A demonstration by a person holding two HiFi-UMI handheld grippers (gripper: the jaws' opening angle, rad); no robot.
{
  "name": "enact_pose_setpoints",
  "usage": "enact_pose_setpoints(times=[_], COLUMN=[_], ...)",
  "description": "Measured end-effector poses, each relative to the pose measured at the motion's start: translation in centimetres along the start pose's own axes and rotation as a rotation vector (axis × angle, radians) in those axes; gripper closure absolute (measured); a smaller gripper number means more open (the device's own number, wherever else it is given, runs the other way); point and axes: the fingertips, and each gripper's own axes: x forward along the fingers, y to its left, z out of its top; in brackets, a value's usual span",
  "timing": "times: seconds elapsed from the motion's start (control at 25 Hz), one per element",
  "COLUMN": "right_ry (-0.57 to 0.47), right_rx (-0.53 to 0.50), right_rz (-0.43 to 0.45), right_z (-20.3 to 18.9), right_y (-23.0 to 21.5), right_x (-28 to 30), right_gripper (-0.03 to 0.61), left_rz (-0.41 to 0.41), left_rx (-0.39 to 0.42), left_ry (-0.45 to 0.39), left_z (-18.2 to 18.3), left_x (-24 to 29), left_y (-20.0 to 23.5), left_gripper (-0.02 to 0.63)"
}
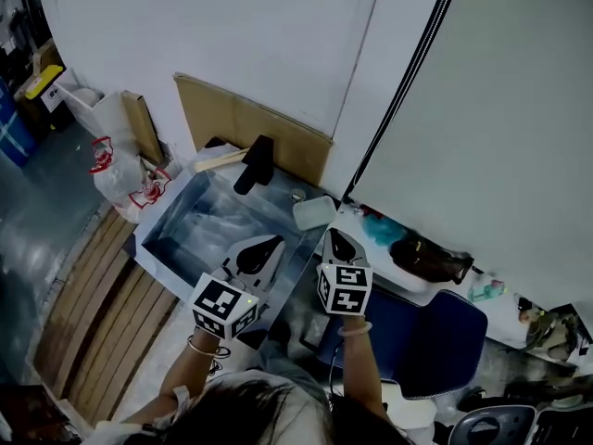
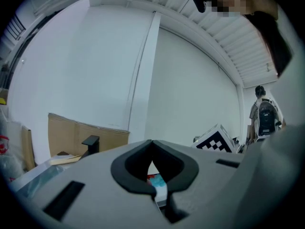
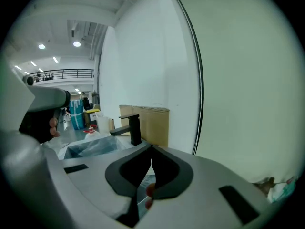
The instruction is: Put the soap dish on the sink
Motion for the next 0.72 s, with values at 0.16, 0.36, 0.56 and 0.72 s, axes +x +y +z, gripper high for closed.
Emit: enact_pose_setpoints(times=[0.16, 0.36, 0.56, 0.72], right_ry=[-0.056, -0.122, -0.171, -0.205], right_rx=[0.005, -0.015, -0.036, -0.037], right_rz=[-0.005, -0.009, -0.012, -0.009], right_z=[1.2, 2.5, 3.7, 4.3], right_y=[1.6, 3.6, 5.3, 6.6], right_x=[-2.3, -5.7, -9.1, -11.7], right_gripper=[0.552, 0.552, 0.552, 0.552], left_rz=[-0.002, -0.004, 0.007, 0.01], left_rx=[0.015, 0.029, 0.048, 0.073], left_ry=[-0.021, -0.057, -0.1, -0.12], left_z=[0.9, 1.9, 3.1, 3.8], left_x=[-1.9, -4.4, -6.8, -8.7], left_y=[-0.6, -1.6, -2.8, -3.9], left_gripper=[0.606, 0.606, 0.606, 0.606])
